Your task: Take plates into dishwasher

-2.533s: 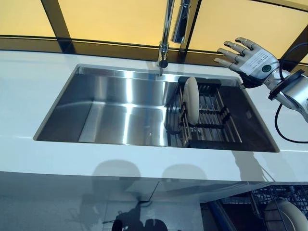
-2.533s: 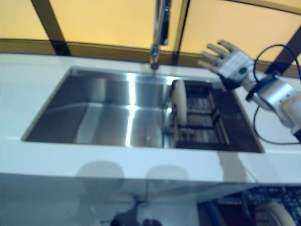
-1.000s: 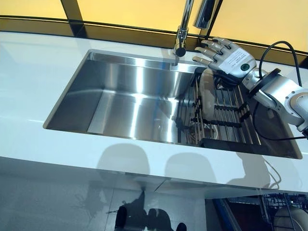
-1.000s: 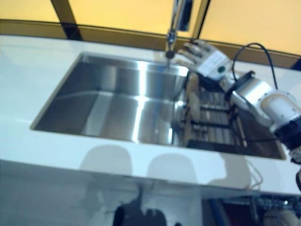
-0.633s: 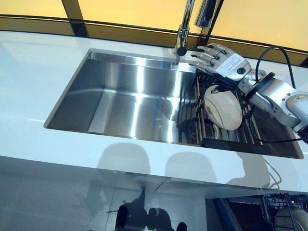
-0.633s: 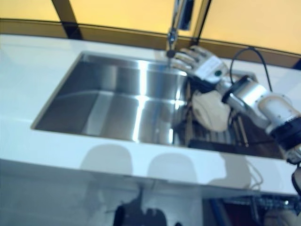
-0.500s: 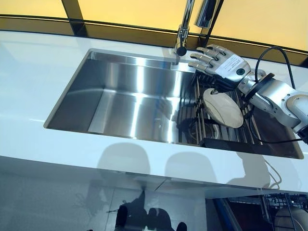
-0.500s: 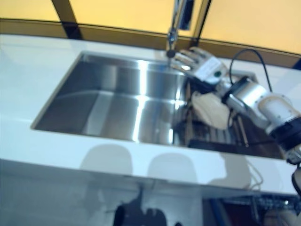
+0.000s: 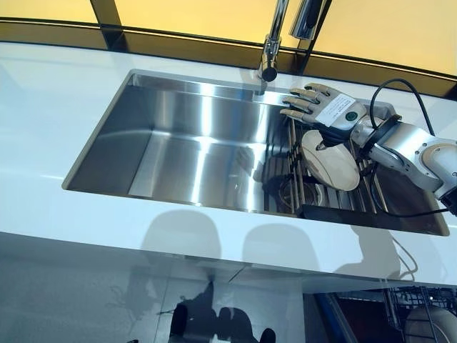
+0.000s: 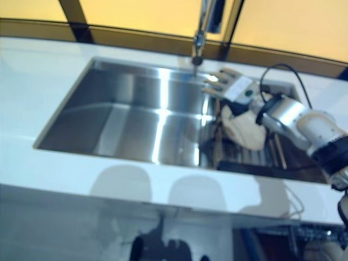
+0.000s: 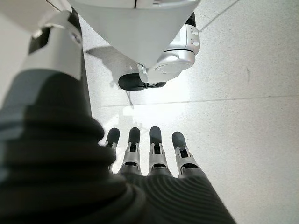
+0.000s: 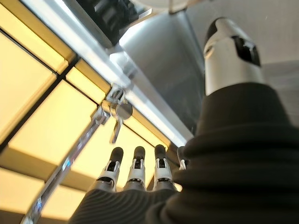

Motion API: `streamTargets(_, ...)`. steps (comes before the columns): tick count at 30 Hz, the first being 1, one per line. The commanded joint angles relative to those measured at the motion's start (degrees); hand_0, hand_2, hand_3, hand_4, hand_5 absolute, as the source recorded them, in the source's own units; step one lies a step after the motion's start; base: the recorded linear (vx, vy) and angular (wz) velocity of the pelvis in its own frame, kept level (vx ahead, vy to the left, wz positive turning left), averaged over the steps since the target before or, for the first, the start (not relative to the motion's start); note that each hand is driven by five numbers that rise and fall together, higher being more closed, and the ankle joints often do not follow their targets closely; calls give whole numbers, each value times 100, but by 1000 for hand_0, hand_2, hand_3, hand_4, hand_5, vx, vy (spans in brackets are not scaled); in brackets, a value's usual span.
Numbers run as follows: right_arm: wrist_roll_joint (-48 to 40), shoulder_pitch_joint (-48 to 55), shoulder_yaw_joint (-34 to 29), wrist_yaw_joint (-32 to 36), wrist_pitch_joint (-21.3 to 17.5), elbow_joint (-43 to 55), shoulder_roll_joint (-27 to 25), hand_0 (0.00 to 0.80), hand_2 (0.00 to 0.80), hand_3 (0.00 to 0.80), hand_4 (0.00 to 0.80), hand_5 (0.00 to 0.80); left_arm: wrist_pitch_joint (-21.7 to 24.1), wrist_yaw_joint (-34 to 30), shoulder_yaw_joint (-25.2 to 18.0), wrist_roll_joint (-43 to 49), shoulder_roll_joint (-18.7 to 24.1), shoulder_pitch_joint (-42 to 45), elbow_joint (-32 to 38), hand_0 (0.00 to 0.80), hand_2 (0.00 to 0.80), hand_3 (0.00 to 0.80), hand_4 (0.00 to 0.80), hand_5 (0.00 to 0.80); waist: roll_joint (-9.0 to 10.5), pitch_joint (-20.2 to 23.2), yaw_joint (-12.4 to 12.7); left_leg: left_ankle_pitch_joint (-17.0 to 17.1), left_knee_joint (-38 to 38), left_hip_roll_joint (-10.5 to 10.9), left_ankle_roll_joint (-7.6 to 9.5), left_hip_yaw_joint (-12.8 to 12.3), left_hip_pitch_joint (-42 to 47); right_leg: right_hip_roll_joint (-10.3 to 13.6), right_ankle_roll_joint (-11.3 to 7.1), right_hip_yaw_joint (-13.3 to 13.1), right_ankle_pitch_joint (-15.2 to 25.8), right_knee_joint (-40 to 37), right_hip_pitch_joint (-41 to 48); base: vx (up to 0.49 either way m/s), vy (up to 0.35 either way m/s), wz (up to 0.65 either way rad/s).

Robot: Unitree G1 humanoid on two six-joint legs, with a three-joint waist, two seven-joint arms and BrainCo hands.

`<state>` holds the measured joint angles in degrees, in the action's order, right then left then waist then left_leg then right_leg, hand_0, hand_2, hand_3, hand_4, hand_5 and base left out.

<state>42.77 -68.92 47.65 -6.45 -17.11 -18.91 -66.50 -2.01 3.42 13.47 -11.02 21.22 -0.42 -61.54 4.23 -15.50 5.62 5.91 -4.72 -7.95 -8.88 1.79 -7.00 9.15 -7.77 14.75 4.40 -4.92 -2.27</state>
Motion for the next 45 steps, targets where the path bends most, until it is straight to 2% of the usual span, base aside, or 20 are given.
streamTargets(1, -539, 102, -86, 370, 317, -126, -447, 0, 0, 0, 0, 0, 46, -24, 133, -161, 134, -109, -186, 0, 0, 0, 0, 0, 171, 140, 17, -120, -28, 308, 310, -163, 144, 86, -105, -101, 70, 50, 55, 0, 0, 0)
streamTargets(11, -673, 356, -207, 790, 244, -409, -704, 0, 0, 0, 0, 0, 75, -112, -5, 8, 197, -50, -260, 0, 0, 0, 0, 0, 279, 237, -87, -156, -28, 254, 304, -294, 292, 49, -106, -195, 69, 42, 138, 0, 0, 0)
streamTargets(21, -1556, 689, -508, 1625, 654, -335, -745, 0, 0, 0, 0, 0, 86, -139, -104, 122, 165, 11, -319, 0, 0, 0, 0, 0, 357, 337, -174, -181, -28, 184, 289, -414, 427, 13, -105, -281, 69, 19, 219, 16, 3, -6)
streamTargets(25, -2263, 869, -748, 2146, 1045, -354, -637, 0, 0, 0, 0, 0, 66, -151, -140, 177, 146, 18, -336, 0, 0, 0, 0, 0, 375, 372, -194, -187, -28, 158, 281, -452, 479, 12, -104, -299, 66, 7, 269, 16, 1, -1)
streamTargets(26, -2513, 951, -866, 2323, 1242, -358, -582, 0, 0, 0, 0, 0, 71, -159, -153, 190, 146, 17, -347, 0, 0, 0, 0, 0, 378, 377, -201, -185, -28, 151, 276, -463, 494, 10, -101, -307, 69, 7, 278, 0, 0, 0)
streamTargets(31, -3104, 1258, -1293, 2511, 1899, -399, -316, 0, 0, 0, 0, 0, 110, -164, -183, 211, 97, 25, -408, 0, 0, 0, 0, 0, 358, 380, -206, -187, -28, 142, 270, -479, 534, 19, -88, -316, 67, 9, 309, 7, 7, -2)
streamTargets(32, -3259, 1414, -1544, 2624, 2281, -398, -166, 0, 0, 0, 0, 0, 114, -157, -190, 210, 74, 17, -424, 0, 0, 0, 0, 0, 346, 374, -211, -188, -28, 144, 273, -482, 540, 21, -84, -328, 66, 9, 314, 7, 13, -5)
streamTargets(33, -3330, 1481, -1627, 2644, 2403, -401, -121, 0, 0, 0, 0, 0, 118, -155, -191, 204, 67, 15, -430, 0, 0, 0, 0, 0, 341, 373, -215, -187, -28, 144, 274, -484, 540, 22, -83, -333, 67, 11, 313, 5, 17, -9)
streamTargets(34, -3473, 1668, -1862, 2683, 2710, -384, 18, 0, 0, 0, 0, 0, 132, -147, -197, 190, 46, 10, -453, 0, 0, 0, 0, 0, 330, 372, -222, -186, -28, 142, 276, -492, 544, 25, -81, -339, 69, 10, 315, 2, 12, -12)
streamTargets(35, -3513, 1783, -1994, 2709, 2795, -380, 96, 0, 0, 0, 0, 0, 140, -152, -204, 186, 47, 2, -469, 0, 0, 0, 0, 0, 327, 366, -222, -188, -28, 144, 276, -496, 547, 28, -82, -343, 70, 8, 317, 0, 18, -11)
streamTargets(37, -3629, 2217, -2453, 2850, 3197, -199, 448, 0, 0, 0, 0, 0, 156, -133, -228, 147, -6, -29, -522, 0, 0, 0, 0, 0, 289, 346, -267, -183, -28, 140, 280, -507, 556, 36, -74, -363, 77, 12, 311, -2, 9, -3)
streamTargets(40, -3589, 2694, -2871, 2915, 3447, 70, 818, 0, 0, 0, 0, 0, 215, -105, -262, 152, -78, -40, -577, 0, 0, 0, 0, 0, 253, 310, -312, -191, -28, 146, 288, -522, 570, 46, -65, -394, 73, 16, 314, 0, 0, 0)
streamTargets(45, -3268, 3166, -3132, 2828, 3502, 496, 1144, 0, 0, 0, 0, 0, 264, -82, -276, 147, -153, -25, -600, 0, 0, 0, 0, 0, 205, 279, -359, -192, -28, 143, 300, -545, 596, 55, -55, -435, 74, 18, 317, -1, 2, -1)
